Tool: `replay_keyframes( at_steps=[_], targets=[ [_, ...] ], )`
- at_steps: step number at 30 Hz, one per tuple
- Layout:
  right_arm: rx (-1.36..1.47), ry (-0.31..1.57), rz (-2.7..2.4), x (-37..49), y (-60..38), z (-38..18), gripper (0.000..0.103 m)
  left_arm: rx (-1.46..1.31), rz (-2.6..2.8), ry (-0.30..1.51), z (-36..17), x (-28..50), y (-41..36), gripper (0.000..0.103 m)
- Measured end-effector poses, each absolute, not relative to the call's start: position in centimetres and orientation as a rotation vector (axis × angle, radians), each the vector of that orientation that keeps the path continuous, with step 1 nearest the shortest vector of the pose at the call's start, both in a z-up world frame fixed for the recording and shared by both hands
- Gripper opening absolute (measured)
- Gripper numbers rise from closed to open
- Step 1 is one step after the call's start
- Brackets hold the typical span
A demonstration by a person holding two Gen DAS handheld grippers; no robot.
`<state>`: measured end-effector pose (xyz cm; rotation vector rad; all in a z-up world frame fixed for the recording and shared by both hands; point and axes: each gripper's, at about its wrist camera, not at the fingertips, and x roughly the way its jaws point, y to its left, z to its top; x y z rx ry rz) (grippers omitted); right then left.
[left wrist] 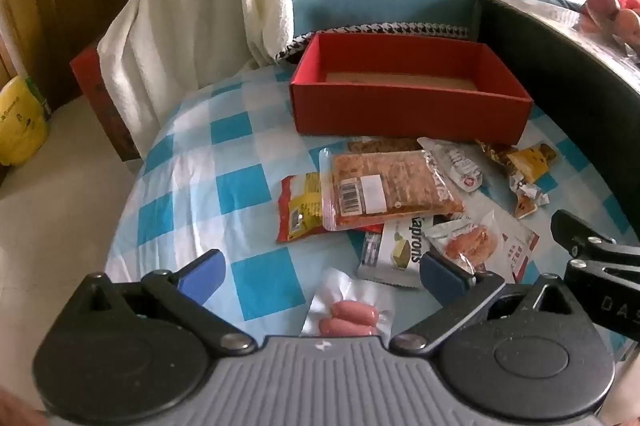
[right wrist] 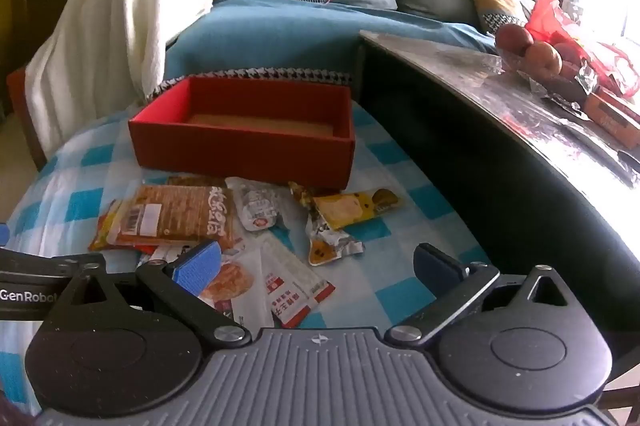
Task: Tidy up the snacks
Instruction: 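Move the left tool toward the pink sausage pack while the right tool approaches the cracker packet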
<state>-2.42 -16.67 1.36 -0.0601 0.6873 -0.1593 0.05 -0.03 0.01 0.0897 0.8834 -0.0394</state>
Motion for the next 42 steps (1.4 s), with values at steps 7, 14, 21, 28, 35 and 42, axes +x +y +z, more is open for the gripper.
replay_keyframes(
  at_steps=[7, 14, 21, 28, 35, 42],
  targets=[
    [-0.092, 0.708, -0.177, -3.0, -16.1, 1.2, 0.103, 0.057, -0.028, 0.843, 0.3, -1.2, 0.7, 0.099],
    [-0.068, 0.708, -0.162, -3.2, -15.6, 1.3, 0.103, 0.05, -0.022, 0.857, 0.6, -0.9, 1.1, 0.099],
    [-0.056, 0.714, -0.151, -3.1, -15.7, 1.3, 0.103, 0.056, -0.019, 0.863, 0.5, -0.7, 0.9, 0.099],
    [-0.044, 0.715, -0.134, -3.0, -15.7, 1.3, 0.103, 0.07, -0.014, 0.863, 0.2, -0.9, 1.0, 0.099],
    [-0.042, 0.723, -0.128, -2.9, -15.6, 1.2, 0.103, 0.09, -0.008, 0.875, -0.1, -1.0, 0.8, 0.099],
    [-0.039, 0.751, -0.121, -2.6, -15.6, 0.7, 0.103, 0.115, -0.007, 0.909, -0.7, -0.7, 0.6, 0.099]
  ],
)
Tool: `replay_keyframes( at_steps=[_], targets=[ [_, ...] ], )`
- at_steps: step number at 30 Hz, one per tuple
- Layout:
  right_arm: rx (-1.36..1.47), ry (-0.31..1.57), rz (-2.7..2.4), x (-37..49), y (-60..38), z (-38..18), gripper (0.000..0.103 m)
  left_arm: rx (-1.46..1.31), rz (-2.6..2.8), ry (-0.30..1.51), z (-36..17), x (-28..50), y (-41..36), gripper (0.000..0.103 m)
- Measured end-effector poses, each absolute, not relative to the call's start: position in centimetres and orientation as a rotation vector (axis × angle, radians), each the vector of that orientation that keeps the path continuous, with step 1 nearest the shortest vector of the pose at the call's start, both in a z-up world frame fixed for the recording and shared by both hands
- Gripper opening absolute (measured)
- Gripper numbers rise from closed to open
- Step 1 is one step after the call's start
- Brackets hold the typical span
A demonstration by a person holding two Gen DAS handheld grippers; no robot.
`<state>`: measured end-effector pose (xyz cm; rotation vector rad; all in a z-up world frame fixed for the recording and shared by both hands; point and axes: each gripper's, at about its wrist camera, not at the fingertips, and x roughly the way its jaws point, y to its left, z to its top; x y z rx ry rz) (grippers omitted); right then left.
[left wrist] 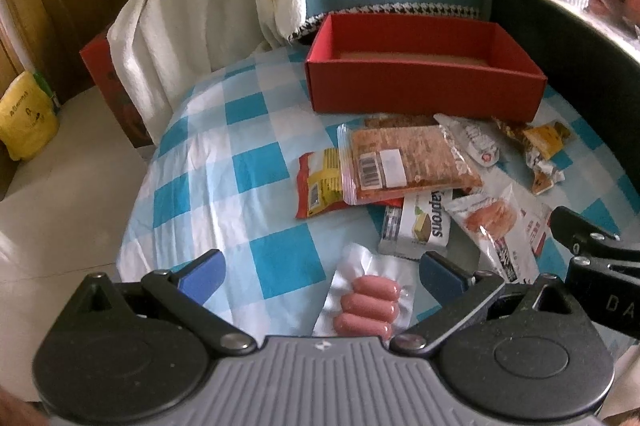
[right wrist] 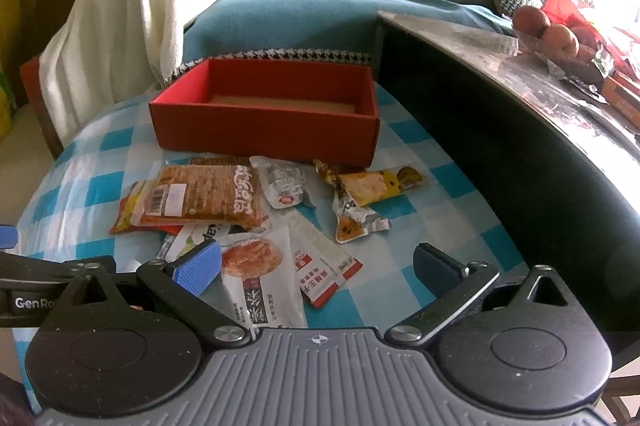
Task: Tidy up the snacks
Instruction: 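Move the left tool toward the pink sausage pack while the right tool approaches the cracker packet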
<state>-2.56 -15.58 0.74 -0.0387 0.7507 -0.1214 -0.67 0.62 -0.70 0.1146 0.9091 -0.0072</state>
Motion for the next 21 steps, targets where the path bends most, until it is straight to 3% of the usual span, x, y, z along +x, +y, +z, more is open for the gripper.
replay_keyframes(
  at_steps=[21],
  targets=[
    [0.018, 0.875, -0.111, -1.5, -17.0, -0.8, 0.101, 0.233, -0.108, 1.025, -3.1, -0.6, -1.7, 0.099]
  ],
)
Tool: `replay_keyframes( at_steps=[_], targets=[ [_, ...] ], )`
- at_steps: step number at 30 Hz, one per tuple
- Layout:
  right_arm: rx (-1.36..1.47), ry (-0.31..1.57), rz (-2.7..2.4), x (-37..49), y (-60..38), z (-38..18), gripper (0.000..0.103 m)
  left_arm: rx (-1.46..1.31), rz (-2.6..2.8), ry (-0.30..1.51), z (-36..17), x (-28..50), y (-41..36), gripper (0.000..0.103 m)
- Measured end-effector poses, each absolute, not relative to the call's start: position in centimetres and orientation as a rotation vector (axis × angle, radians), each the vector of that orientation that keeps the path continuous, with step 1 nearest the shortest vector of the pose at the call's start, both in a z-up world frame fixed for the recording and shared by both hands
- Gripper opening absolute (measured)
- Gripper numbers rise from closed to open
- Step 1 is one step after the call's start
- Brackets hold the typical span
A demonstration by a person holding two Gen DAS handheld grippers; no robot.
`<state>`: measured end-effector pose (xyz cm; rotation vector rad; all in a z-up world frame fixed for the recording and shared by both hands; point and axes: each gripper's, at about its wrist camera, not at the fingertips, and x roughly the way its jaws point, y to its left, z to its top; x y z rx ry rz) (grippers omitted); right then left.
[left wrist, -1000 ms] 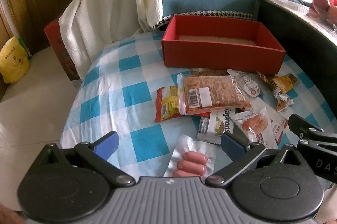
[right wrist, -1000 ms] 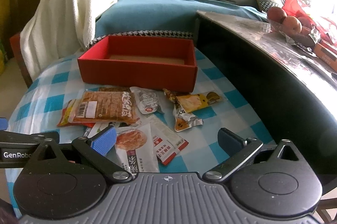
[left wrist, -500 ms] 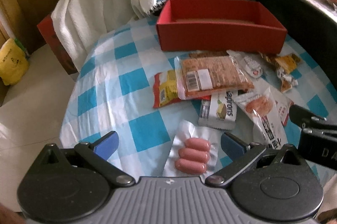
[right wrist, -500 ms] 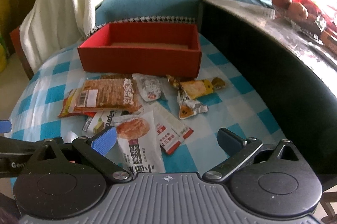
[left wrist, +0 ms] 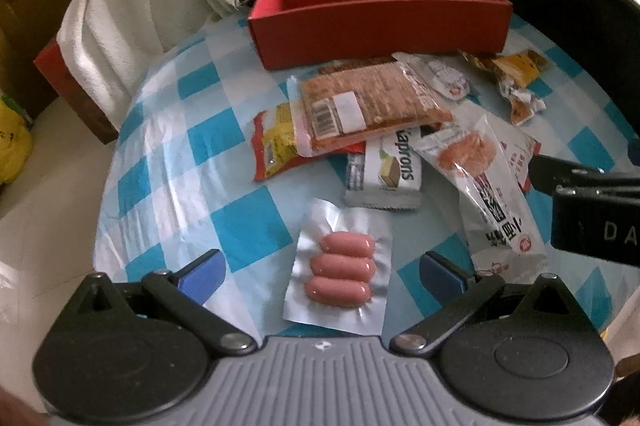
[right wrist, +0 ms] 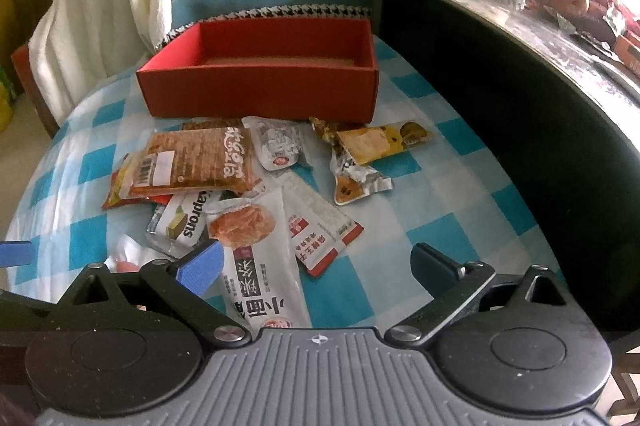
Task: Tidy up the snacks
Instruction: 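Move the left tool toward the pink sausage pack while the right tool approaches the cracker packet, then lower the left tool over the sausage pack and close its fingers on it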
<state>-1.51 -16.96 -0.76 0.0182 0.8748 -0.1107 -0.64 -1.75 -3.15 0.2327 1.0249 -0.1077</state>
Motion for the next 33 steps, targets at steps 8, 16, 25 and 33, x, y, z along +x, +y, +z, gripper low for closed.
replay_keyframes(
  at_steps=[8, 16, 25, 33],
  targets=[
    [0.024, 0.908, -0.104, -1.1, -17.1, -1.2, 0.101, 0.269, -0.135, 1.05, -4.0, -0.6, -2.6, 0.099],
    [0.037, 0.932, -0.096, -1.0, -17.4, -1.6, 0.101, 0.301, -0.168, 1.06, -4.4, -0.8, -3.5, 0.099],
    [0.033, 0.946, -0.09, -0.9, -17.5, -1.8, 0.101, 0.322, -0.186, 1.077, -5.0, -0.8, -4.2, 0.099],
    [0.029, 0.958, -0.087, -0.8, -17.7, -2.1, 0.1, 0.341, -0.201, 1.084, -5.4, -0.9, -4.6, 0.099]
  ],
)
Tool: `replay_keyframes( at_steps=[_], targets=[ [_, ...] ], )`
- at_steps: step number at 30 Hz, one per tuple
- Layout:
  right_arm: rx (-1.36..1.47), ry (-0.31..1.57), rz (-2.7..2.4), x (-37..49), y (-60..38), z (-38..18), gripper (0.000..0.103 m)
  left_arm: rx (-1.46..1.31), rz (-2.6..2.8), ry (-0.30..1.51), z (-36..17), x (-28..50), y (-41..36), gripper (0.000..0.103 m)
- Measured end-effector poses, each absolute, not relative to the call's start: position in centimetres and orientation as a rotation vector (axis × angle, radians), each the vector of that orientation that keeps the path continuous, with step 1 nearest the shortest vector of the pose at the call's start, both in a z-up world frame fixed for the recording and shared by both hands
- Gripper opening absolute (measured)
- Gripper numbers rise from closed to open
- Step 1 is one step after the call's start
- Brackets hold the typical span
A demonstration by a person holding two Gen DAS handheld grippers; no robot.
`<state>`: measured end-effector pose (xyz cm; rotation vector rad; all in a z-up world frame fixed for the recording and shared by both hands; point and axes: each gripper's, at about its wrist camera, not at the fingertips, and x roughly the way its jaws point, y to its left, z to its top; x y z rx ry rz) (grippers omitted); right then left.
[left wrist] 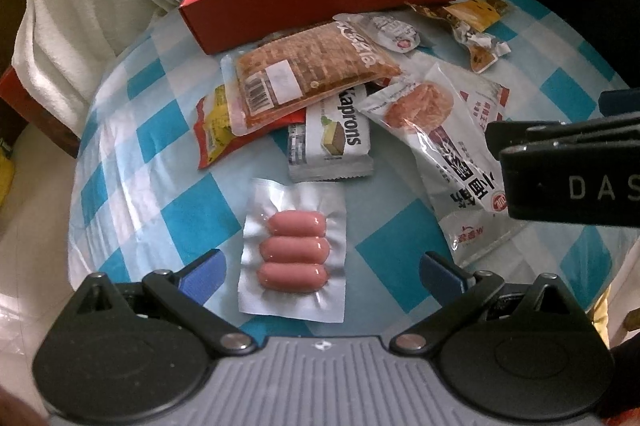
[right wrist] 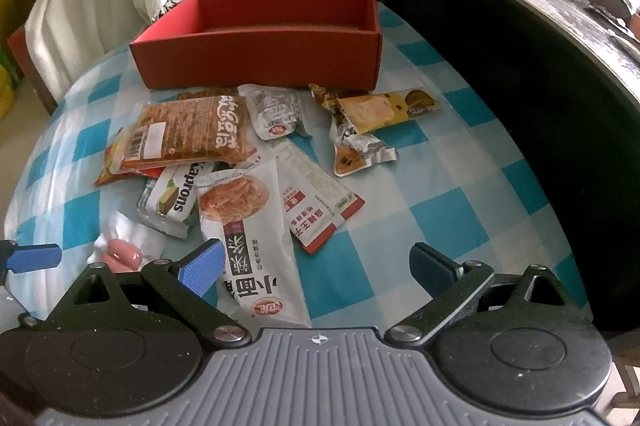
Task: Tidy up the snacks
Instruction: 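Lower the left tool over the sausage pack and close its fingers on it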
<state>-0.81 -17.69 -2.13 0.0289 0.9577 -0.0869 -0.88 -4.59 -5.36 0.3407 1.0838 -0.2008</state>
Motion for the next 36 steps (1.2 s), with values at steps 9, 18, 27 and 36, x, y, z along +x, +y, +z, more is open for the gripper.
replay_keyframes(
  at_steps=[9, 18, 27, 36],
  targets=[
    [0.033, 0.961, -0.092, -0.9, -17.8, -2.1, 0.1, 0.322, -0.196, 1.103, -5.9, -0.5, -4.0, 0.093],
    [0.028, 0.969, -0.099, -0.8, -18.3, -1.9, 0.1, 0.326, -0.183, 1.143, -7.2, -0.1, -3.8, 0.091],
    [0.008, 0.991, -0.108, -0.6, -18.6, -2.3, 0.1, 0.327, -0.181, 1.187, -8.6, 0.2, -3.5, 0.085],
    [-0.016, 1.011, -0.107, -0.3, -18.5, -2.8, 0.1, 0.318, -0.19, 1.181, -8.7, 0.4, -3.4, 0.089]
  ],
)
